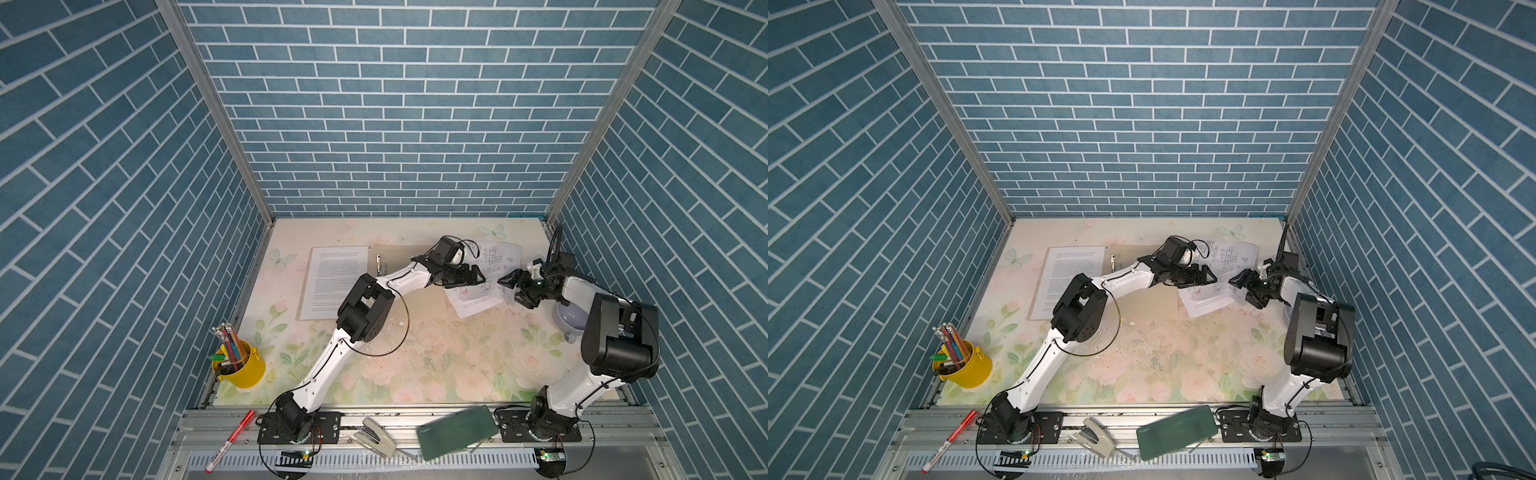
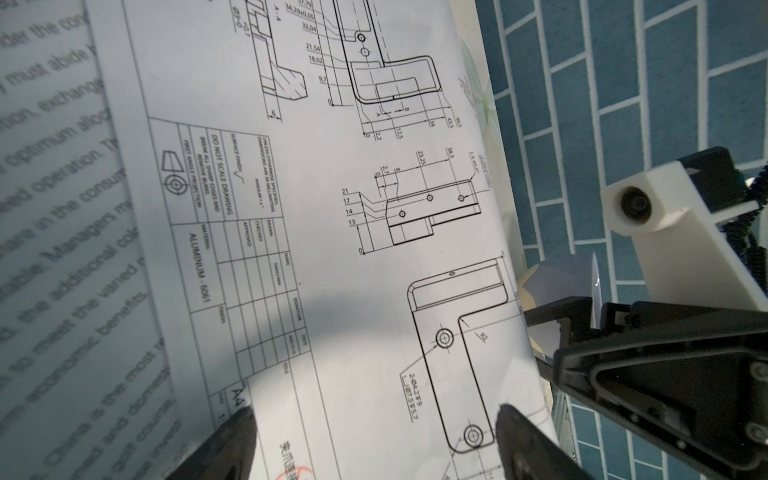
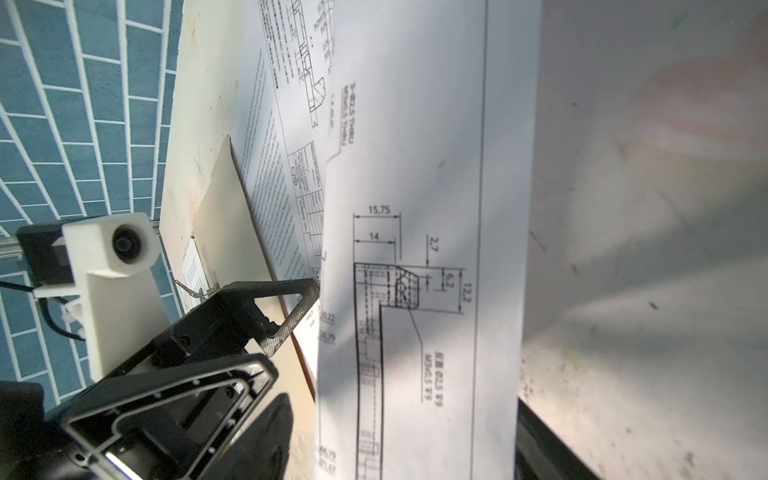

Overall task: Put the files into the folder
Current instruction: 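Pinch the drawing sheet with the left gripper while the right gripper closes nearby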

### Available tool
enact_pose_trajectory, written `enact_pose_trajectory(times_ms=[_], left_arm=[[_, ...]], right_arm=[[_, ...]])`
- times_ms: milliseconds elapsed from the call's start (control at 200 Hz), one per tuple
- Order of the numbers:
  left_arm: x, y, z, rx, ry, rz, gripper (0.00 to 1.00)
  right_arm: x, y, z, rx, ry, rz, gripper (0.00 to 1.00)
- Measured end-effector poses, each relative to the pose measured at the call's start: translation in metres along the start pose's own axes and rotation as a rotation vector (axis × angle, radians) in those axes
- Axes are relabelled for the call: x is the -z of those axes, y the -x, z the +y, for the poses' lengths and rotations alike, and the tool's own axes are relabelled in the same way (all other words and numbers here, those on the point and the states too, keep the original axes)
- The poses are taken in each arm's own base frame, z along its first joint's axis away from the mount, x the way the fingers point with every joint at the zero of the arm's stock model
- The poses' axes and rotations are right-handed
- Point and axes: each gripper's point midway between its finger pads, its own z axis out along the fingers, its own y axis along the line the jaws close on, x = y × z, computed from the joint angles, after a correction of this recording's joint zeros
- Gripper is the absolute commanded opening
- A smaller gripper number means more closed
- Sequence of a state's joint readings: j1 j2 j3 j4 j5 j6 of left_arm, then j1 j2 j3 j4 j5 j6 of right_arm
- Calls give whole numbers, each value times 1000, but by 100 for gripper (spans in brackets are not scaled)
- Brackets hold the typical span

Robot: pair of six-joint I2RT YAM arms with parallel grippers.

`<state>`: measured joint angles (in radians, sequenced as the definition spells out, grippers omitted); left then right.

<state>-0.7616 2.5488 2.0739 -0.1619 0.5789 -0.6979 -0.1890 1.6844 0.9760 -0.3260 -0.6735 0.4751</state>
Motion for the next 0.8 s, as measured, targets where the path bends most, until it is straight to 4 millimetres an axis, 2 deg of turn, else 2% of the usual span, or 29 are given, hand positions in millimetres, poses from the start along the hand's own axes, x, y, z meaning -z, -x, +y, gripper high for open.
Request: enact_pose_trajectory(times_ms=[220,480,800], left_arm=[[1,-1,0,-2,-2,-3,91],[2,-2,1,-1,-1,-2,91],[3,-3,1,-2,-1,-3,91]], right_arm=[[3,-4,-3,-20,-9,13,77],[16,-3,0,-25,-10,-7,77],[18,-5,-1,-44,-4,-12,67]])
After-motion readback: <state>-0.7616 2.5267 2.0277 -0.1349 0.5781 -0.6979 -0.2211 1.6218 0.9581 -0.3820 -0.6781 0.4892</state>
